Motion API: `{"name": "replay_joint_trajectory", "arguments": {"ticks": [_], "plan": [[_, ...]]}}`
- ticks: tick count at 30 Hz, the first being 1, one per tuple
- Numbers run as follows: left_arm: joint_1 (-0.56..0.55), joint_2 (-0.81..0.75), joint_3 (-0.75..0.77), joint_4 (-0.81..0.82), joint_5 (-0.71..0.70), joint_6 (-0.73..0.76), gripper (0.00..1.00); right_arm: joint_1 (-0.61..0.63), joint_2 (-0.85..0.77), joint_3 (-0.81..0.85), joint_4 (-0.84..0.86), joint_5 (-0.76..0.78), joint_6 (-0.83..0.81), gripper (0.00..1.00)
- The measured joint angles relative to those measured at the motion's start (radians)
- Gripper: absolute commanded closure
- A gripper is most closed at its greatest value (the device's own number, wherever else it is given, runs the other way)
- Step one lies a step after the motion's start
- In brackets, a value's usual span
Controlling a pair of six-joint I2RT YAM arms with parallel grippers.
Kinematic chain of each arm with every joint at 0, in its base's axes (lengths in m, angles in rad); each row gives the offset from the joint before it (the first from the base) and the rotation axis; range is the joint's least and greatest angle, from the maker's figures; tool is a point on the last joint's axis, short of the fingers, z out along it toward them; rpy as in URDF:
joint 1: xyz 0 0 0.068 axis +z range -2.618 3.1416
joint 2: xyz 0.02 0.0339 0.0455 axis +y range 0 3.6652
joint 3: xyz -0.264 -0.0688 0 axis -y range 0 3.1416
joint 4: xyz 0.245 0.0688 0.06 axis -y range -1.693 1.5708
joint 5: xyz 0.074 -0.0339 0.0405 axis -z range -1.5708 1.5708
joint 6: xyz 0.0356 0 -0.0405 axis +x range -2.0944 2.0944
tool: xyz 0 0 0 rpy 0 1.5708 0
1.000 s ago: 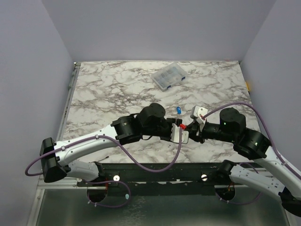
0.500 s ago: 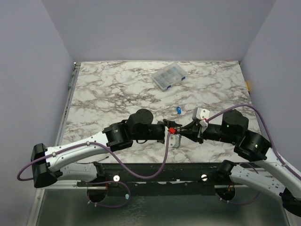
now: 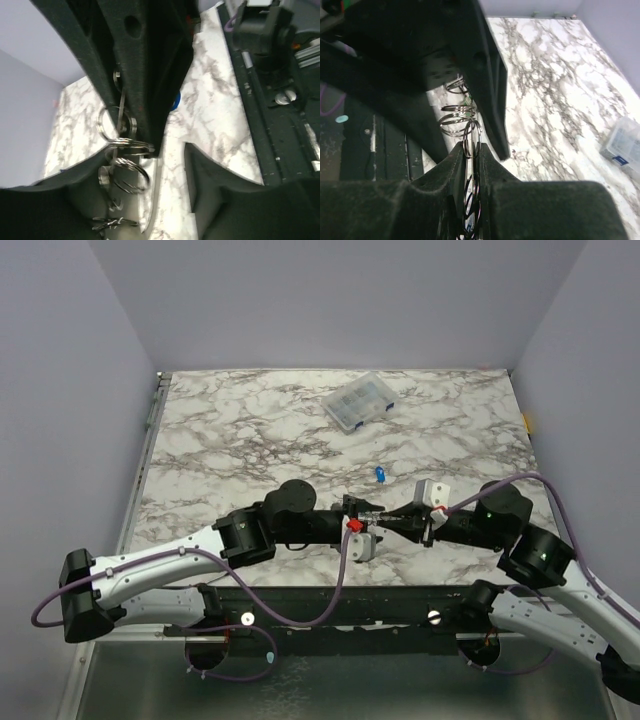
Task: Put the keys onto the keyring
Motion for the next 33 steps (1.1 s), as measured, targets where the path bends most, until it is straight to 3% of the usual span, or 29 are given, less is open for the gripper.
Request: {"name": "replay_joint_trajectory", "arguments": {"ticks": [2,6,12,22,33], "plan": [[-0.004,-0.010,-0.008,0.003,0.016,-0.001,0.21,-0.002,-0.011,-0.003,0.001,0.000,-0.013,0.99],[-0.003,-0.070,-0.015,-0.008,0.037,-0.001,0.18,-0.011,-0.030,-0.004,-0.043,0.013,-0.030,0.99],[0.020,-0.147,-0.014,-0.007,0.015,0.000,0.28,-0.020,-0.039,-0.006,-0.125,0.027,-0.047,0.99],[0.020,-0.077,-0.014,-0.009,0.052,-0.005,0.29,-0.020,-0.038,-0.006,-0.141,0.026,-0.047,0.99],[0.020,-0.019,-0.015,0.016,0.102,-0.021,0.44,-0.020,-0.034,-0.006,-0.146,0.026,-0.047,0.99]]}}
